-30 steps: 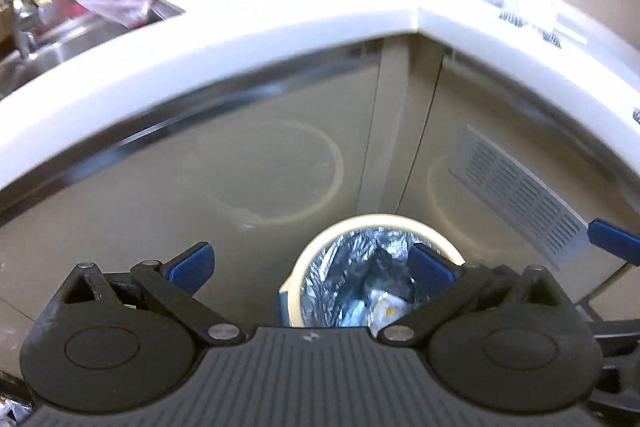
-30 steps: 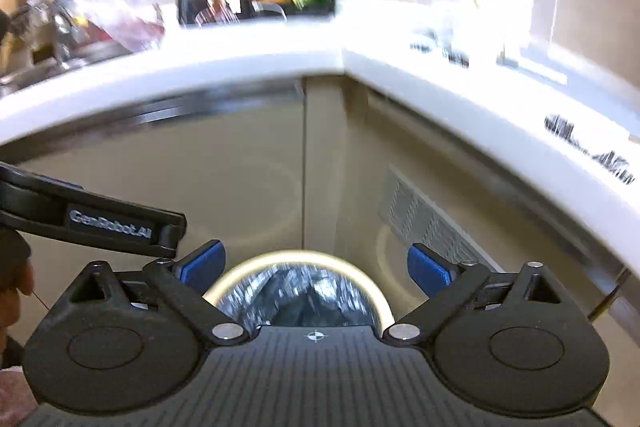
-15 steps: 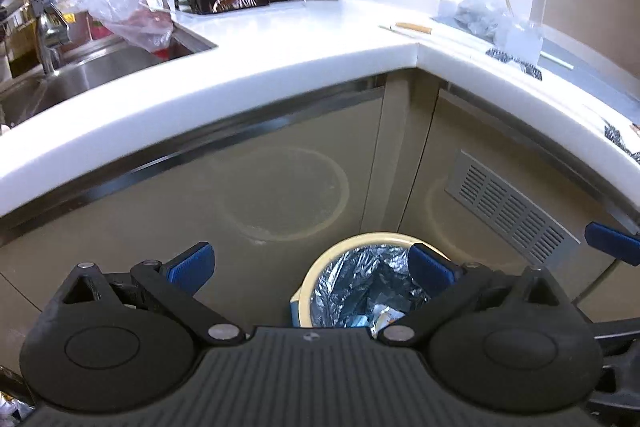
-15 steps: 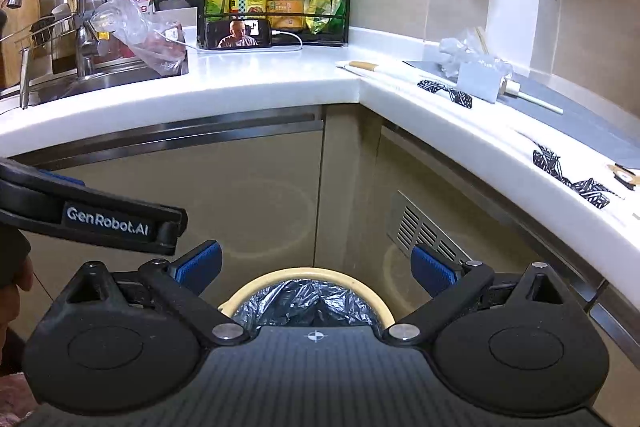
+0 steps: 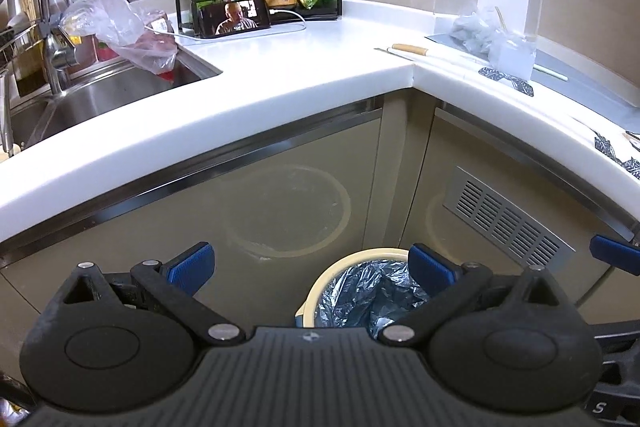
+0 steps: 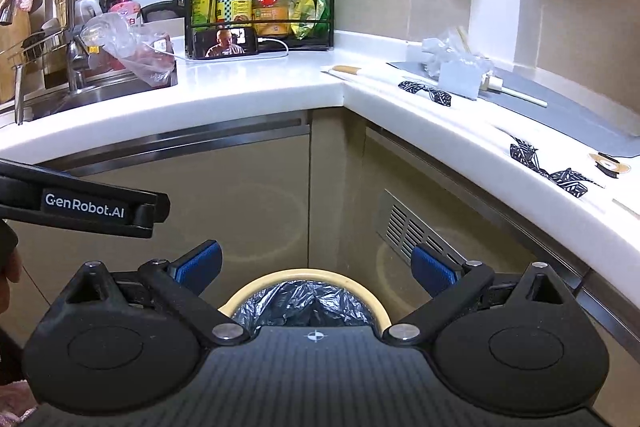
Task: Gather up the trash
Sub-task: 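Raise both open tools back up toward the grey mat on the counter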
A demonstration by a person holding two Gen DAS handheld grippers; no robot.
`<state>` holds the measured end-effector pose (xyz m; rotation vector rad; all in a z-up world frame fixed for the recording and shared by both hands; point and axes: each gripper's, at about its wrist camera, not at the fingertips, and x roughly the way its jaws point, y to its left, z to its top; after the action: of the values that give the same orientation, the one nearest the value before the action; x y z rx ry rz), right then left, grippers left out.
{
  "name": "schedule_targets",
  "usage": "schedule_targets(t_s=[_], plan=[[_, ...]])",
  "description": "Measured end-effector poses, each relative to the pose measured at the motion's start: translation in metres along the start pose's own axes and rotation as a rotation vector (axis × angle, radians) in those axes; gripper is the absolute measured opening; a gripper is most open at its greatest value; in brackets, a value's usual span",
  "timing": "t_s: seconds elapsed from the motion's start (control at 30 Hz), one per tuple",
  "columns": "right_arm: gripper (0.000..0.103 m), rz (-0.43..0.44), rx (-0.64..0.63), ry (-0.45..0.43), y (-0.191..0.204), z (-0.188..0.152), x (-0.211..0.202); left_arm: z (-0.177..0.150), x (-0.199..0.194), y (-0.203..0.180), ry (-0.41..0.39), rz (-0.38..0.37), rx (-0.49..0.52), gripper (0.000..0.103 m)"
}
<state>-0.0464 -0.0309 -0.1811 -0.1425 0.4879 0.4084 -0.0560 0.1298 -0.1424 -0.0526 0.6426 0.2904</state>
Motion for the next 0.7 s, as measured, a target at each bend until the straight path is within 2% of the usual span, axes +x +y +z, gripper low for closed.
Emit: schedule_targets(t_s=[0.53, 0.7], plan=[[0.101, 0.000, 0.022, 0.005, -0.005, -0.003, 0.003, 0.001, 0.001, -0.002, -0.004, 0.000, 0.024, 0.103], [0.101, -0.017, 0.037, -0.007, -0.013, -0.001, 0.003, 0.006, 0.005, 0.000, 0.014, -0.011, 0.004, 0.103]])
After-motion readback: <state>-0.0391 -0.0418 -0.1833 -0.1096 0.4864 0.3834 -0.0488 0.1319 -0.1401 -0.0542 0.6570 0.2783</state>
